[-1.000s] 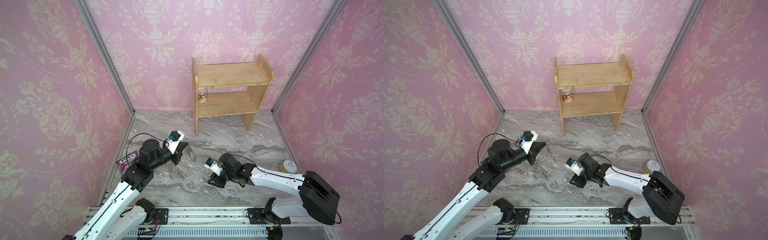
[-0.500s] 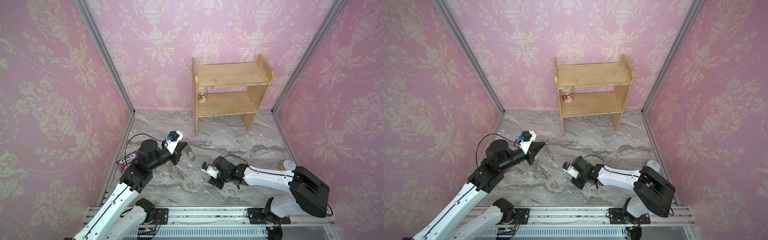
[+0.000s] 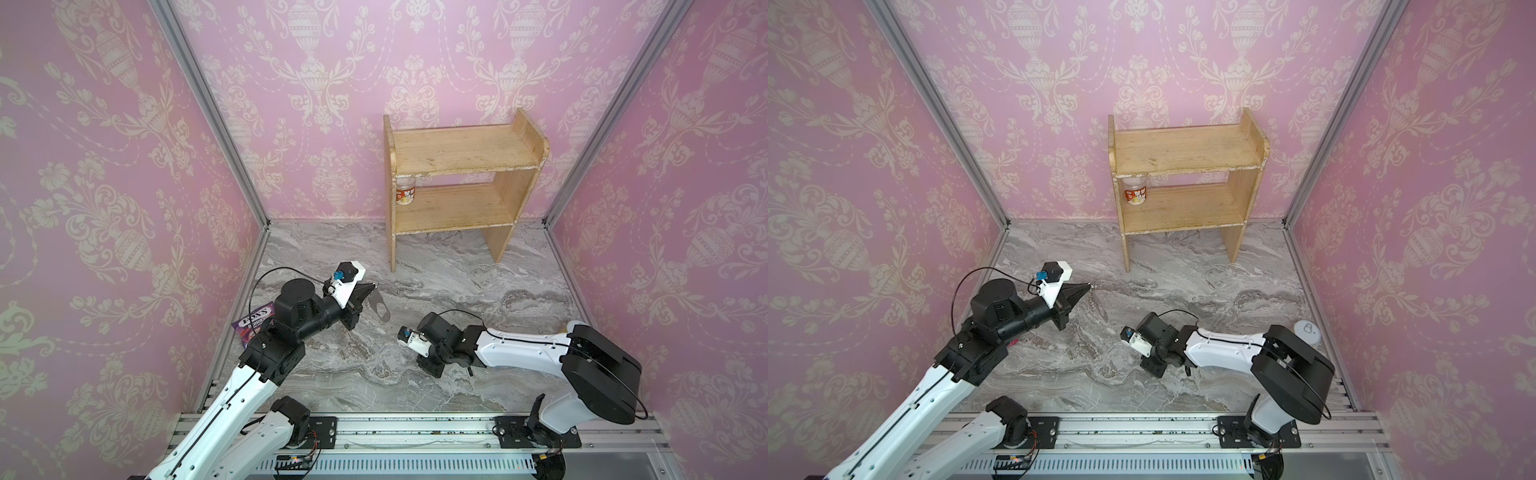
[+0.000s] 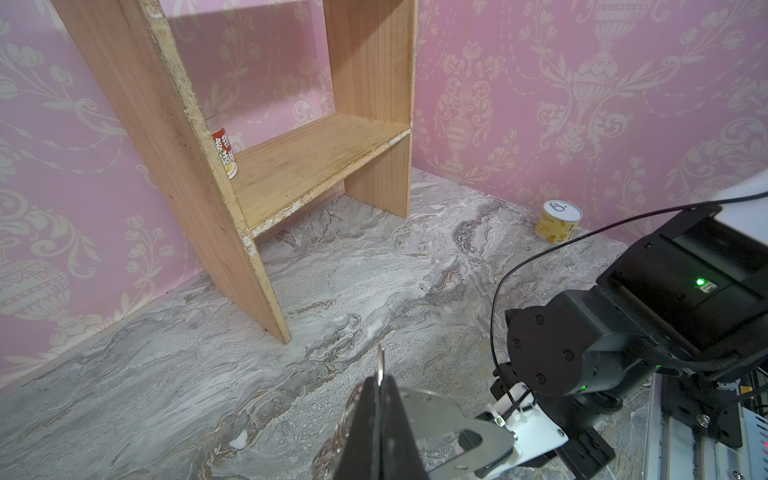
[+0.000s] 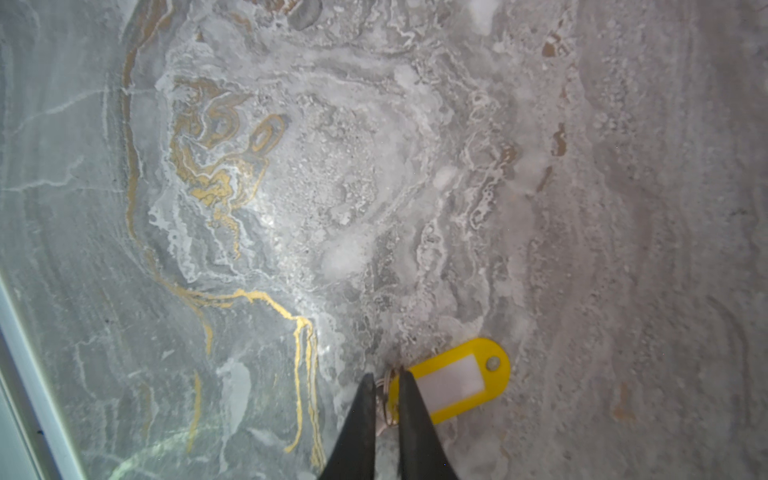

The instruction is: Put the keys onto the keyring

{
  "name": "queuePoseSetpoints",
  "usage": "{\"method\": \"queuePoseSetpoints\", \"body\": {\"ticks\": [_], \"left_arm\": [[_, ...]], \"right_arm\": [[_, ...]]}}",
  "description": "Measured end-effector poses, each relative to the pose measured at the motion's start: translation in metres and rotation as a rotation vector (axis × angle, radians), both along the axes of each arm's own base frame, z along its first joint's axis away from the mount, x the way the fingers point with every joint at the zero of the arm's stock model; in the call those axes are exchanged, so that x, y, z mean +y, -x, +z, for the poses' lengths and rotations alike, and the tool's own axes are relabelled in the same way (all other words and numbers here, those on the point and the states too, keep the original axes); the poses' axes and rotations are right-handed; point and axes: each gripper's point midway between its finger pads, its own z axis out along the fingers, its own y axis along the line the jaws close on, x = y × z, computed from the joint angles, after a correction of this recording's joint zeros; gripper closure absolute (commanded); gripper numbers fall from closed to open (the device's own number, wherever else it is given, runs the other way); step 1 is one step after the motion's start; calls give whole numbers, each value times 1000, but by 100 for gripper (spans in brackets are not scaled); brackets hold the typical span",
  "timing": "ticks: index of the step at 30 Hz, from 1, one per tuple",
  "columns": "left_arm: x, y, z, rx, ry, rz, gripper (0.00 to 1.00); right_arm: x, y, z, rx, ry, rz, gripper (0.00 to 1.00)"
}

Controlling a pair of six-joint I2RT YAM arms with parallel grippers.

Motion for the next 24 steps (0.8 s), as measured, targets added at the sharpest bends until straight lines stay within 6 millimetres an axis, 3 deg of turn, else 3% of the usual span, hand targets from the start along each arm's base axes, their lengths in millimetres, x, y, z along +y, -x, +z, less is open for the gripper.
{"method": "queuePoseSetpoints", "body": {"ticks": [4,9,16,24], "left_arm": [[0,0,0,0,0,0,100],[0,0,0,0,0,0,100],[0,0,0,0,1,-1,100],[0,2,2,-5,6,-8,100]], "right_arm": [[-1,-1,0,-6,7,-5,99],[-1,-4,4,0,-13,-26,100],[-4,-24,39,3,-203,-122,100],[-9,-32,64,27,-389,-177,100]]}}
